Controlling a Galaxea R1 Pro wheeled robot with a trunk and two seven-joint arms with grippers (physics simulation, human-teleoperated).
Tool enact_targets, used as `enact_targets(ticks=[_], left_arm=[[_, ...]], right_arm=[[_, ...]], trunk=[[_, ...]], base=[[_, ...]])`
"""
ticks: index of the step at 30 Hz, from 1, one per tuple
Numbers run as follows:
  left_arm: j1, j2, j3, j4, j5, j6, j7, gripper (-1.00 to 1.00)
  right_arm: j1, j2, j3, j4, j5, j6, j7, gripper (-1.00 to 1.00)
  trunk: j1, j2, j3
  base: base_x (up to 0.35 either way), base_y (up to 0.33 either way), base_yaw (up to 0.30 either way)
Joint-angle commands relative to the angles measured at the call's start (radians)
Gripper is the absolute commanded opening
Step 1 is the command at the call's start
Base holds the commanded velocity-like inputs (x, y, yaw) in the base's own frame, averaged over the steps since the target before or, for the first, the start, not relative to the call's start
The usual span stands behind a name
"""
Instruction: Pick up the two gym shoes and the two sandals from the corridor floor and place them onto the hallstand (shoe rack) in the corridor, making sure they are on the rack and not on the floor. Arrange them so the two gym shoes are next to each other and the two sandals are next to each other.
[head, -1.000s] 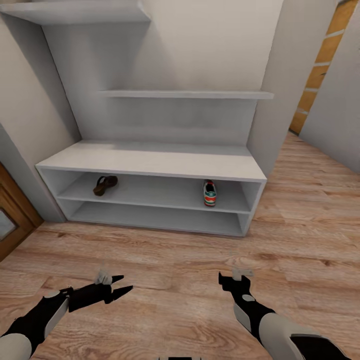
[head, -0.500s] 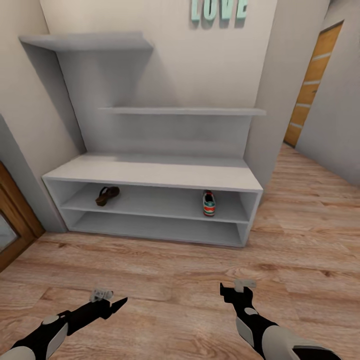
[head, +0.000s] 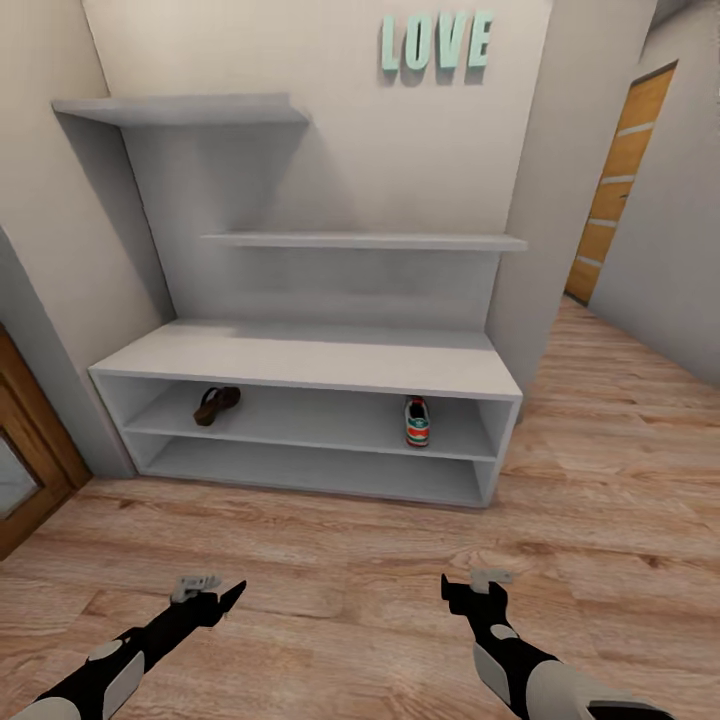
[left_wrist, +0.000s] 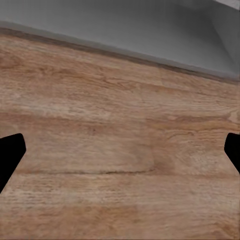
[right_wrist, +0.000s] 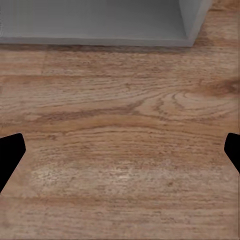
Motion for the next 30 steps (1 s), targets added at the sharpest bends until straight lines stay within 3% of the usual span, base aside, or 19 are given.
enact_targets(ticks=[1,6,10,30], left_arm=[[-0.001,-0.002,-0.008,0.001,0.01,-0.006,0.011,1.0],[-0.001,-0.014,-0.007,-0.01,0.021,-0.008,0.094,1.0],[-0.002,-0.021,-0.008,-0.017,0.024,-0.009,0.156,1.0],[-0.002,-0.031,-0.008,-0.018,0.025,-0.01,0.166,1.0]], right_arm=[[0.0,0.0,-0.005,0.001,0.001,-0.004,-0.002,1.0],[0.001,0.0,-0.005,0.001,0.001,-0.004,-0.002,1.0],[0.001,0.0,-0.005,0.001,0.001,-0.004,-0.002,1.0],[0.001,-0.001,-0.005,0.001,0.0,-0.004,-0.003,1.0]], trunk=[[-0.004,0.007,0.004],[-0.023,0.042,0.023],[-0.023,0.042,0.023],[-0.023,0.042,0.034]], base=[[0.0,0.0,0.0],[0.0,0.0,0.0],[0.0,0.0,-0.018],[0.0,0.0,-0.257]])
